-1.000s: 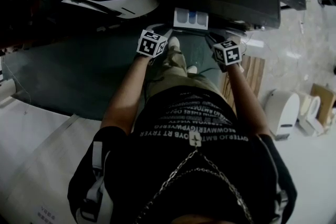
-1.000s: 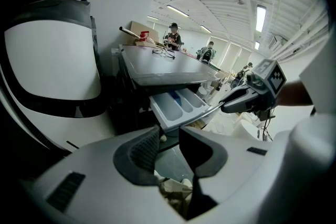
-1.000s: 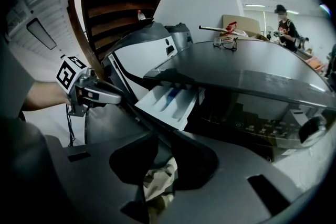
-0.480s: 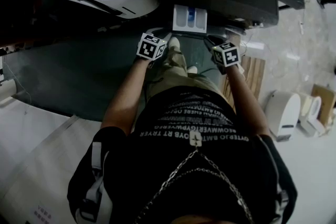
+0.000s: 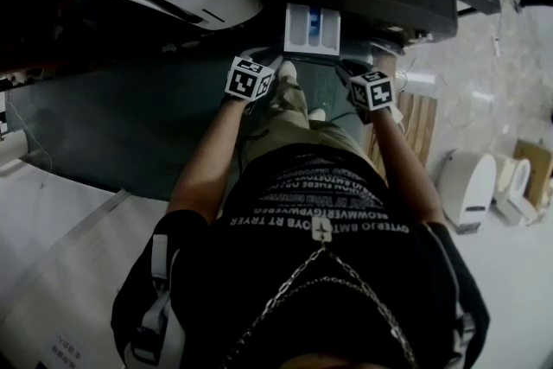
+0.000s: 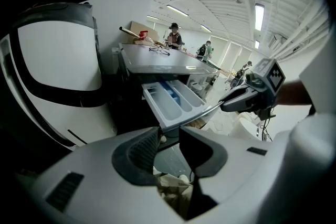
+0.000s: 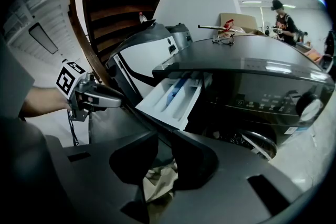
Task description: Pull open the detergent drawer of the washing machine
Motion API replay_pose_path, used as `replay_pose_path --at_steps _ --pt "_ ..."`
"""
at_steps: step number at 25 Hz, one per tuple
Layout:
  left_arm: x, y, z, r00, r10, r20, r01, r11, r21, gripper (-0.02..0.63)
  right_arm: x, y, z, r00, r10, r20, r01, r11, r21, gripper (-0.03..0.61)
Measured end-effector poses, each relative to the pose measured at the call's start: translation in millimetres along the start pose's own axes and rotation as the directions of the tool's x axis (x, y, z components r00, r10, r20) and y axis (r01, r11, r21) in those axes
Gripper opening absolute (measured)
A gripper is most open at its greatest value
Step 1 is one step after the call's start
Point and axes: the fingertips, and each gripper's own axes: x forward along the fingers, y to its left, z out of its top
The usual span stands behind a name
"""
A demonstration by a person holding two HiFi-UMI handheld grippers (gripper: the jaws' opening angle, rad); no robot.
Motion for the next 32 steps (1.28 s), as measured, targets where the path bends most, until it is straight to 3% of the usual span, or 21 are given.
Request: replay_pose_path --at_steps 6,11,13,15,17,21,26,32 --pt "-0.9 -0.4 2.8 1.0 0.003 0.027 -0.003 1.0 -0.008 0.117 -2.2 -0.2 3.2 1.0 -0.008 0.03 0.008 1.0 -0.009 0.08" --pt "-24.3 0.0 25.0 0.983 0.055 0.177 -0.056 0.998 -0.002 0.117 -28.2 0.9 28.4 0.988 -0.062 0.139 0.068 0.997 -0.041 0.08" --pt "-39.7 -4.7 40.5 0.966 0.068 0.25 -0.073 0.997 0.012 0.114 -40.5 4.0 43.3 0.979 -0.06 0.197 0.077 0.994 -0.081 0.061" --pt "-57.2 -12.9 59.9 0.944 0.072 0.323 -0.089 0.995 0.038 0.067 -55.7 10.9 60.2 0.967 -0.058 0.247 0.092 0.987 -0.131 0.008" --pt "-75.5 -23.5 80.1 0.919 0.071 0.388 -0.107 0.992 0.073 0.024 -73.0 20.4 78.4 0.954 -0.059 0.295 0.112 0.98 -0.166 0.003" --pt "-112.8 -43.5 119.1 0.868 0.069 0.491 -0.139 0.985 0.107 0.005 -112.0 37.1 116.1 0.913 -0.061 0.403 0.155 0.967 -0.204 0.003" --pt "-161.2 -60.7 159.9 0.81 0.068 0.582 -0.166 0.979 0.116 0.003 -161.4 62.3 154.2 0.854 -0.048 0.518 0.196 0.952 -0.235 0.002" --pt "-213.1 -81.5 195.8 0.761 0.046 0.647 -0.193 0.968 0.158 0.003 -212.5 91.9 184.1 0.799 -0.01 0.601 0.213 0.939 -0.269 0.002"
